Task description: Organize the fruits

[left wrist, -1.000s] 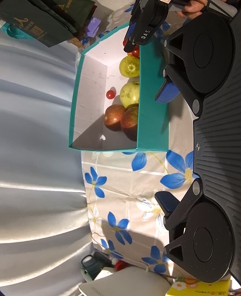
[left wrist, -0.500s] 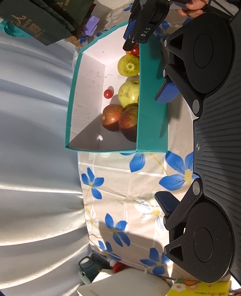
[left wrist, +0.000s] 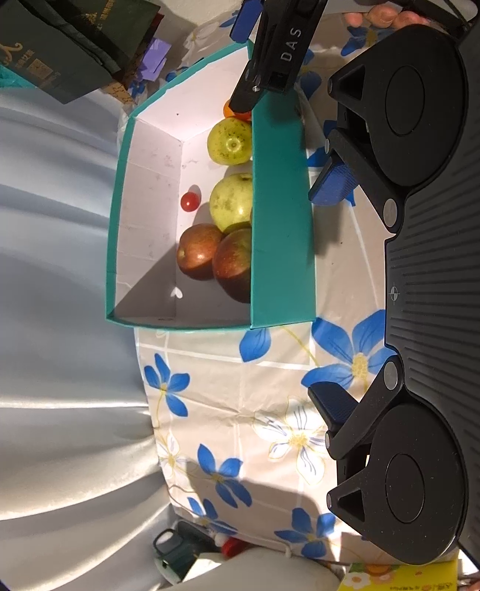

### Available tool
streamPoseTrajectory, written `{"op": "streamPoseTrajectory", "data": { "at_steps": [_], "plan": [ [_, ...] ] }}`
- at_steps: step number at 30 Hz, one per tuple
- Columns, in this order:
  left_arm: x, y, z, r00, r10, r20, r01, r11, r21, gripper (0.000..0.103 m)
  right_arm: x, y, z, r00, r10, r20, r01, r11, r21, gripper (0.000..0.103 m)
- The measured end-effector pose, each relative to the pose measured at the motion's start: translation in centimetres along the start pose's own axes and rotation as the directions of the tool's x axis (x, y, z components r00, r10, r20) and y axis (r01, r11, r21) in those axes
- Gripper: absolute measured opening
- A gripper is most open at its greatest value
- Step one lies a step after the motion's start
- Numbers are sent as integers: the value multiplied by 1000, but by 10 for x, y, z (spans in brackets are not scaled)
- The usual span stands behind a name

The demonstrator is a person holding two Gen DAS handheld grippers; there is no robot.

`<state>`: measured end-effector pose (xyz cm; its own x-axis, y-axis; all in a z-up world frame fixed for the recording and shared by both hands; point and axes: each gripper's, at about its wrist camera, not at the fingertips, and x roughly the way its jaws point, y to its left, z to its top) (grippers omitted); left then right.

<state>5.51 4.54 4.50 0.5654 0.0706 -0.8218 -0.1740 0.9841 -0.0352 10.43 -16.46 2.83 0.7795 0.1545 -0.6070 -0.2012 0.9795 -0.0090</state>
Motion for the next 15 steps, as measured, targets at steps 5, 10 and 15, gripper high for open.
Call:
{"op": "streamPoseTrajectory", "data": {
  "at_steps": [5, 10, 15],
  "plan": [
    [2, -6, 1, 1000, 5, -13, -5, 1000, 15, 103, -12, -12, -2, 995, 37, -96, -29, 996, 82, 103],
    [5, -14, 1, 999, -11, -35, 12, 1000, 26, 103, -17, -20, -7, 973, -22, -231, 55, 988, 142, 103],
    [8, -21, 2, 997, -43, -63, 44, 999, 20, 103, -8, -22, -11, 893, -86, -442, 138, 987, 86, 103]
  ]
}}
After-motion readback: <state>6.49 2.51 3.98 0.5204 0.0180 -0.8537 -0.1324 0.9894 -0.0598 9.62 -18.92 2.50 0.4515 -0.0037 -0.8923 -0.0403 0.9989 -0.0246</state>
